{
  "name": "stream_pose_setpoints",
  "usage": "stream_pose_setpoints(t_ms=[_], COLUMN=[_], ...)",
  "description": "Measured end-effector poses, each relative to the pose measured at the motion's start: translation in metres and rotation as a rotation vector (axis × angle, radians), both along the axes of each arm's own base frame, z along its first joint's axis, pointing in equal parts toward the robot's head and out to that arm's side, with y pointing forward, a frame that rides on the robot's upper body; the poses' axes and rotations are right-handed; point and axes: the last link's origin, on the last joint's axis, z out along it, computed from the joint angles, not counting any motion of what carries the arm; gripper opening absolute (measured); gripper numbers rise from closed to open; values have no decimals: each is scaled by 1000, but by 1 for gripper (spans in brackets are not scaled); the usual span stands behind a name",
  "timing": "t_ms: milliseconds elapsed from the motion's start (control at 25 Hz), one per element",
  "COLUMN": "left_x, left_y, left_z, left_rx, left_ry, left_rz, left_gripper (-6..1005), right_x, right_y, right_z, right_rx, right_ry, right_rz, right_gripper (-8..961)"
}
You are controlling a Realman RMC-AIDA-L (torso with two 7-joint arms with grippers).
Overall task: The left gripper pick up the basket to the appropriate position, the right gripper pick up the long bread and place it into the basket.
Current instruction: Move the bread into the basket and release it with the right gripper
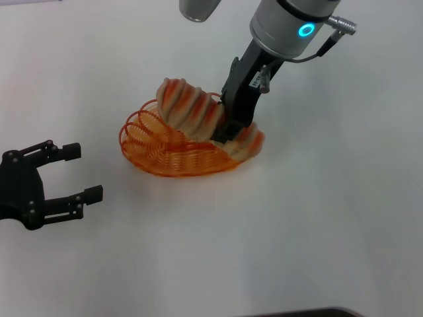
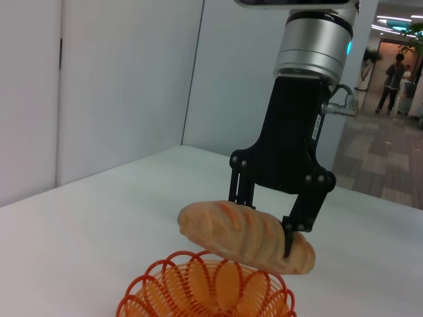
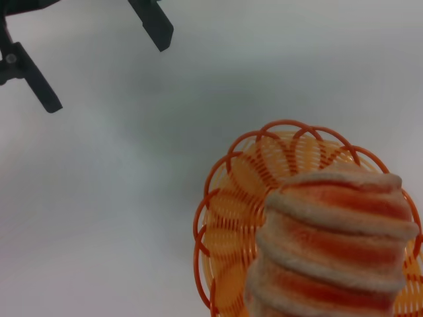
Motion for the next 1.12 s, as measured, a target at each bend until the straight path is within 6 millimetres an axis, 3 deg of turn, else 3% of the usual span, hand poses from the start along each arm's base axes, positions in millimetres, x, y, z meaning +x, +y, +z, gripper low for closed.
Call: stream_pose_setpoints(t_ms=[240,480,680,880,1120], left_x=[0,0,0,-1,-1], left_y=[0,2,3,4,4], left_z=[0,-1,-1,-1,-3], left_rx=[-1,3,8,15,11], left_ry=[-1,5,7,13,5], left_rz=[-1,0,0,3,10], left_gripper=[850,850,850,850,850], right_x=[-2,-4,-1,8,52], right_y=[1,7,9,6,-6], right_z=[-1,-2,-2,9,40], right_rx=[12,44,66,61,175], right_ry=[-1,17,76,379,789], right_rz=[4,20,2,-62,-83], right_gripper=[462,716,775,775,775])
